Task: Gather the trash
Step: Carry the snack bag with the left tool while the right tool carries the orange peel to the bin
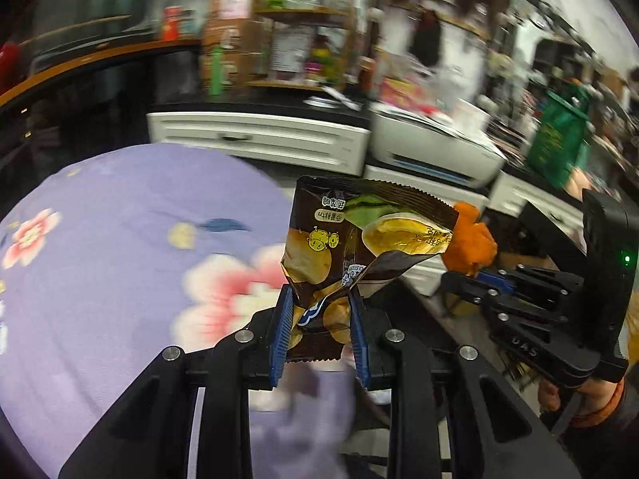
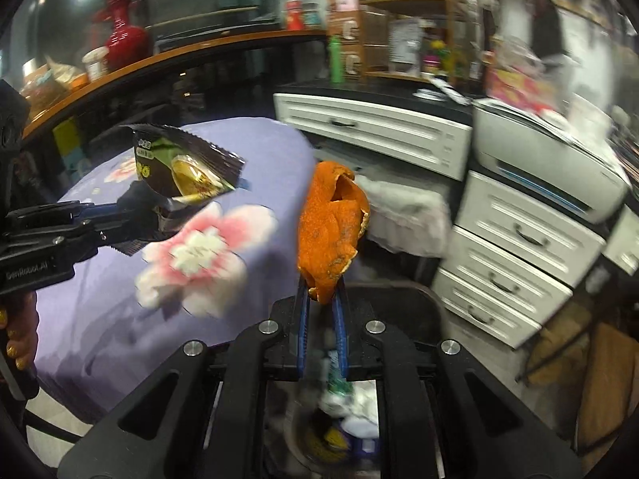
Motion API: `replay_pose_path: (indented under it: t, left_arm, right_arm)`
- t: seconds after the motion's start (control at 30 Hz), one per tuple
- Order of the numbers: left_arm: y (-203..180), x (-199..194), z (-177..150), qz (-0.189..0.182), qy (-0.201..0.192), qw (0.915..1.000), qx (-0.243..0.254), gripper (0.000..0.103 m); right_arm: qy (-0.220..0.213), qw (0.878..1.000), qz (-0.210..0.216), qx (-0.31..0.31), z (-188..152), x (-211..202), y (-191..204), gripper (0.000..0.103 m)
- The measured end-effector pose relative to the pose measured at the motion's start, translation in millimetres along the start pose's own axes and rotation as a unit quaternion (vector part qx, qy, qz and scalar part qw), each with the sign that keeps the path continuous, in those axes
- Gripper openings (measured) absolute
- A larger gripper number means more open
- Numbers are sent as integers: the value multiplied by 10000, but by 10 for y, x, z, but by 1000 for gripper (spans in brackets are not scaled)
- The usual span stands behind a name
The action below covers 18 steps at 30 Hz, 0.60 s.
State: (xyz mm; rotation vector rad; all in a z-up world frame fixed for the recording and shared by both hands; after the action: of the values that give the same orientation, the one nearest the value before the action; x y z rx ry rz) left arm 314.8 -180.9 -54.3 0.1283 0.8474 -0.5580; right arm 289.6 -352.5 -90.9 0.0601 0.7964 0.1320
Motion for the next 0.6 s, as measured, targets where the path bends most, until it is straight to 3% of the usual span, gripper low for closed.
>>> replay_pose_path:
  t: [0.33,0.6]
  left_arm:
    - [-772,590,-217,-270,464,9975,453,27]
    - [-1044,1382,-592,-150,1362,9889,570,28]
  right_arm:
    - [-38,9956,-756,545,-594,-374,-797,12]
    - [177,9931,-885,749,-992,-387,-1002,12]
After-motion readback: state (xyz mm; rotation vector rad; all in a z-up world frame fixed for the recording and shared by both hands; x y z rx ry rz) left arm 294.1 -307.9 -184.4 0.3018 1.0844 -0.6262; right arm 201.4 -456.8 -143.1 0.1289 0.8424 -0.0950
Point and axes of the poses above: each gripper's, at about its wrist camera, not at the fingertips, and x roughly the way its jaws point, y to its left, z to its top, the point moved 4 cm from there along x, roughly the way its jaws point, and after that the axes turned 8 degrees about y, right-handed, at the moved point
